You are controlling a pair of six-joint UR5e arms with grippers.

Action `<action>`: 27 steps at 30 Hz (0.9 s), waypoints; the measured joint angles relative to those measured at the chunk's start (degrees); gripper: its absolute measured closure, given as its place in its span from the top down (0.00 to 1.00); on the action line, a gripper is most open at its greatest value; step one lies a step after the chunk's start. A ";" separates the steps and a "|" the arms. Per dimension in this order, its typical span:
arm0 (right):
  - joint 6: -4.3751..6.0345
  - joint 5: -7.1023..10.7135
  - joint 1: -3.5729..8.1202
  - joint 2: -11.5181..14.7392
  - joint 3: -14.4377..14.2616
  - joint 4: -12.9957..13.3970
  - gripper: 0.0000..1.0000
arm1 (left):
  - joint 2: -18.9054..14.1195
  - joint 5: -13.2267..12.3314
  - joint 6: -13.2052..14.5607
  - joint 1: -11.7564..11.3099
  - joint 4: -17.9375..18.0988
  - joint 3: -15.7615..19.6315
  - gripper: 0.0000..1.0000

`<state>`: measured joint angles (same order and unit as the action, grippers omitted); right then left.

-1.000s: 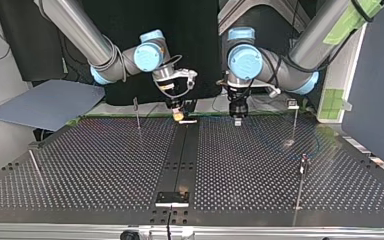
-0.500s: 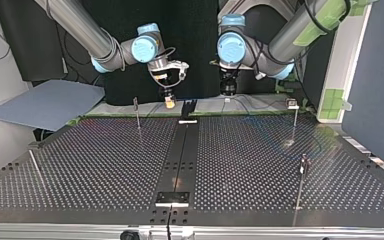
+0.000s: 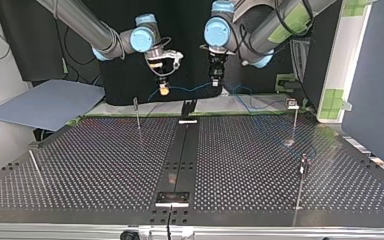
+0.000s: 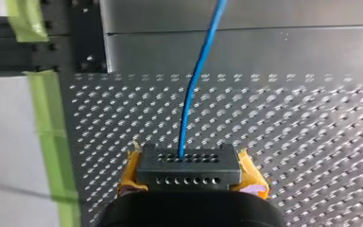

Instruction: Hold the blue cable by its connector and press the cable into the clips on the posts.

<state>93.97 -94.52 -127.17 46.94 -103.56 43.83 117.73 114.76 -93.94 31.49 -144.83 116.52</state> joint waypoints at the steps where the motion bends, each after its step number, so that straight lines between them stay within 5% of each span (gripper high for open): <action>1: 0.00 -0.03 0.10 -0.37 -0.47 0.47 0.00 | 0.50 -0.03 -0.14 0.43 0.49 0.00 0.00; 6: 0.47 -0.12 0.77 -2.65 -2.92 2.93 0.00 | 3.03 -0.32 -1.15 2.29 3.04 -0.30 0.00; 13: 2.62 0.17 2.03 -5.09 -6.10 6.29 0.00 | 6.50 -0.61 -2.94 4.80 6.51 -3.25 0.00; 22: 3.06 0.22 4.48 -6.94 -6.87 10.38 0.00 | 10.70 0.46 -4.14 7.48 10.70 -7.42 0.00; 27: 3.03 0.54 6.81 -8.91 -7.02 12.82 0.00 | 13.30 0.91 -3.75 8.80 12.97 -10.02 0.00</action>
<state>97.00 -93.99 -120.36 38.03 -110.58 56.66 131.03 115.67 -97.69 40.28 -131.86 106.50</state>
